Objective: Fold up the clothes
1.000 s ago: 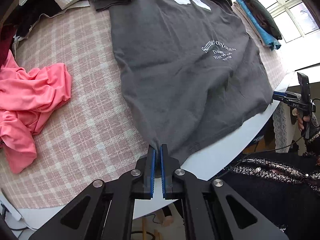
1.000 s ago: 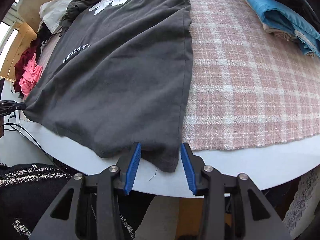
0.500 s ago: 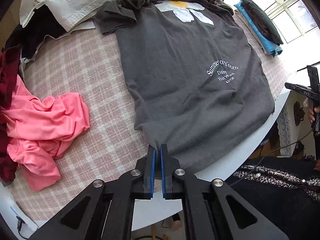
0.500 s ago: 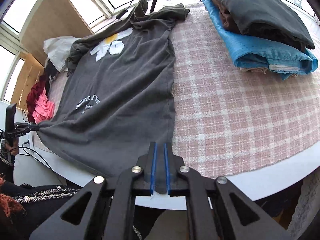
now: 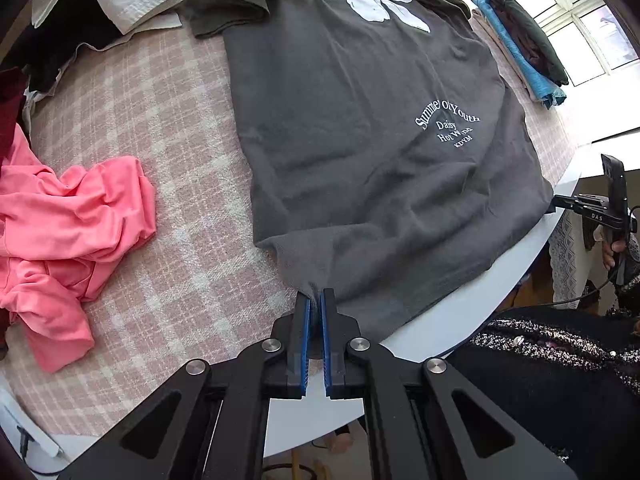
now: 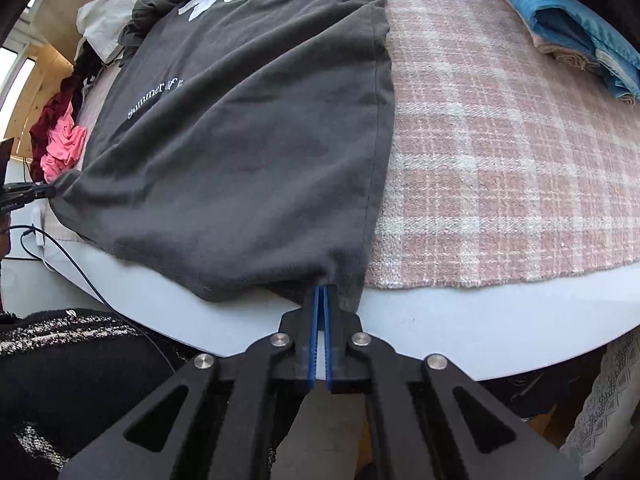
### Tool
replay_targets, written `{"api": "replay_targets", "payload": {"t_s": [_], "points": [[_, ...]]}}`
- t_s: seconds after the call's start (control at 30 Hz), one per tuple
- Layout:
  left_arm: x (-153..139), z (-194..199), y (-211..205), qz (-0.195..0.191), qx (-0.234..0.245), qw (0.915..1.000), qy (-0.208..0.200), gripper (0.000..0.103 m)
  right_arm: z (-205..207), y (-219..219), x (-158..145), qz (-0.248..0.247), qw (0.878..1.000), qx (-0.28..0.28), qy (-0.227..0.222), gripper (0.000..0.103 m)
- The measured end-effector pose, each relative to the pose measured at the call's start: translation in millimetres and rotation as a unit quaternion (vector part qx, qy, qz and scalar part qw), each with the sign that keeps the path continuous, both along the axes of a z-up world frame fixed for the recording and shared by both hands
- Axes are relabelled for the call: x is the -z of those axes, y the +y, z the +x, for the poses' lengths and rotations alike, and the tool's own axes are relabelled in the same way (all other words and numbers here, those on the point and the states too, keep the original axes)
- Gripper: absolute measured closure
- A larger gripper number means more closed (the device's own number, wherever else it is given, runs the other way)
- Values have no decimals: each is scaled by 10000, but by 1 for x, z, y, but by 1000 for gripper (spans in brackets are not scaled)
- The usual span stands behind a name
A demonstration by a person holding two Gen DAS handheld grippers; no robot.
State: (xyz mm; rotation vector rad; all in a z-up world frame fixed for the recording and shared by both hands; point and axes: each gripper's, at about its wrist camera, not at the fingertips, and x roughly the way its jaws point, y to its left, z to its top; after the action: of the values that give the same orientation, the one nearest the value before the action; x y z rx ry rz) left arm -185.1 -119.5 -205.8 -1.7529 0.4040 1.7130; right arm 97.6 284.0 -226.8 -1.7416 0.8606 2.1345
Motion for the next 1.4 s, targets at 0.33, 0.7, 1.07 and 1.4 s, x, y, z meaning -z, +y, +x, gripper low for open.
{"api": "replay_targets", "payload": {"t_s": [0.33,0.7,1.07,1.4], "points": [[-4,-81,39,173,-221,9982,523,96,-72,91,-69,1272,9875,493,791,102],[0,-76,14,185,-372,9984,389,92,-56,9,-28,817,9950,-568,120,60],[5,-40,-28,170,-566,9981,192,92,-31,-55,-7,1751,9796,-967,-205,64],[10,-41,8,14,-196,9979,622,84,-23,-22,-22,1440,9892,-265,97,98]]}}
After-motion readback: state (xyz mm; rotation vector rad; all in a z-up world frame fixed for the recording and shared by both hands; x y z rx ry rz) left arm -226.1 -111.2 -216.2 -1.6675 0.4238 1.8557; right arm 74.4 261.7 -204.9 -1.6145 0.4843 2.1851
